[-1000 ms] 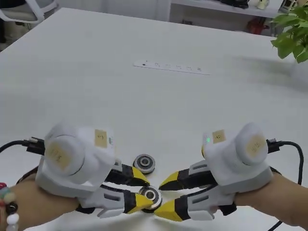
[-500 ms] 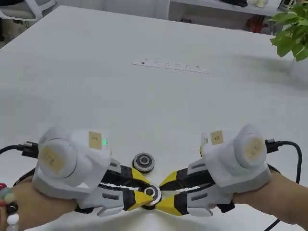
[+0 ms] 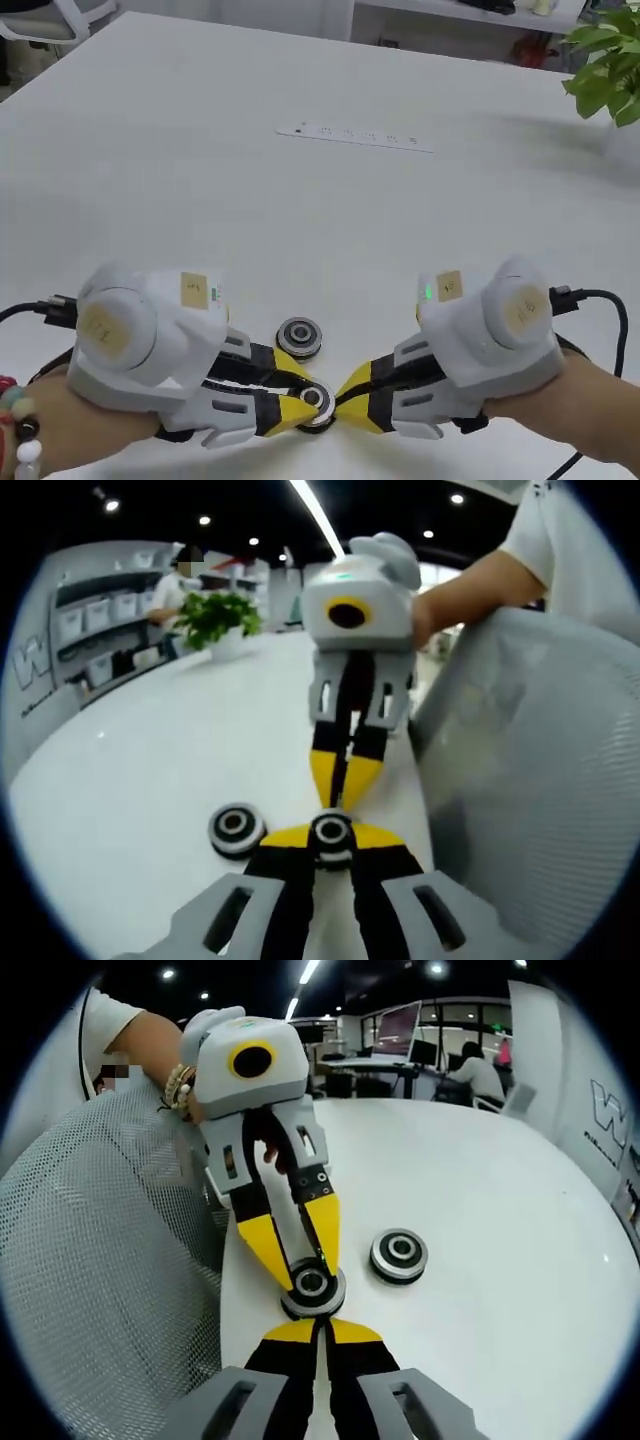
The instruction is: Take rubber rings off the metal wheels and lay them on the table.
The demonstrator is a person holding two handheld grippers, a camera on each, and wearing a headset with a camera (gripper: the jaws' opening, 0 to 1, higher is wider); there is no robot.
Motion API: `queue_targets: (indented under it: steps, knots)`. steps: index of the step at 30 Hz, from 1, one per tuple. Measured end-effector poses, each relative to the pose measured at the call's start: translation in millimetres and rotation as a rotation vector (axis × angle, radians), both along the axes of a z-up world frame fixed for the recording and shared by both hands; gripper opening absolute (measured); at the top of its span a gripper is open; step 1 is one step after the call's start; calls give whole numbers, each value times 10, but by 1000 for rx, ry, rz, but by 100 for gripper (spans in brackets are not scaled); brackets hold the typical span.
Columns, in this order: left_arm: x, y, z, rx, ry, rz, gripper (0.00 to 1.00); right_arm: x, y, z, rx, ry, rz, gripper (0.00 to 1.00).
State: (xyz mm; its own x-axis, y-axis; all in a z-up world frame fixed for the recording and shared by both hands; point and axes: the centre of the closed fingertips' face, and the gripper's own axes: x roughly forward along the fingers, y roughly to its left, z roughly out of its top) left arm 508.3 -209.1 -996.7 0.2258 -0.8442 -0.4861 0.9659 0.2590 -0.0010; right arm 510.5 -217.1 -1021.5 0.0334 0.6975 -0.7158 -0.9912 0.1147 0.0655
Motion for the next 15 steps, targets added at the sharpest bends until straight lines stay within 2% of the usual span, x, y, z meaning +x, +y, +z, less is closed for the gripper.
queue_targets:
  steps: [4,6,9,12,15]
  knots:
    - [14,-1,-9,1,-1,2,14,40,-18,8,1,47,-71,0]
    - [23,0,-15,3,-3,4,14,53,-27,33,19,91,-120,0]
    - [35,-1,-24,3,-4,6,14,77,-37,42,35,123,-152,0]
    - [40,-1,-30,3,-5,6,14,75,-36,44,57,215,-231,0]
    - [45,-3,-32,-1,-5,5,14,86,-52,75,81,233,-237,0]
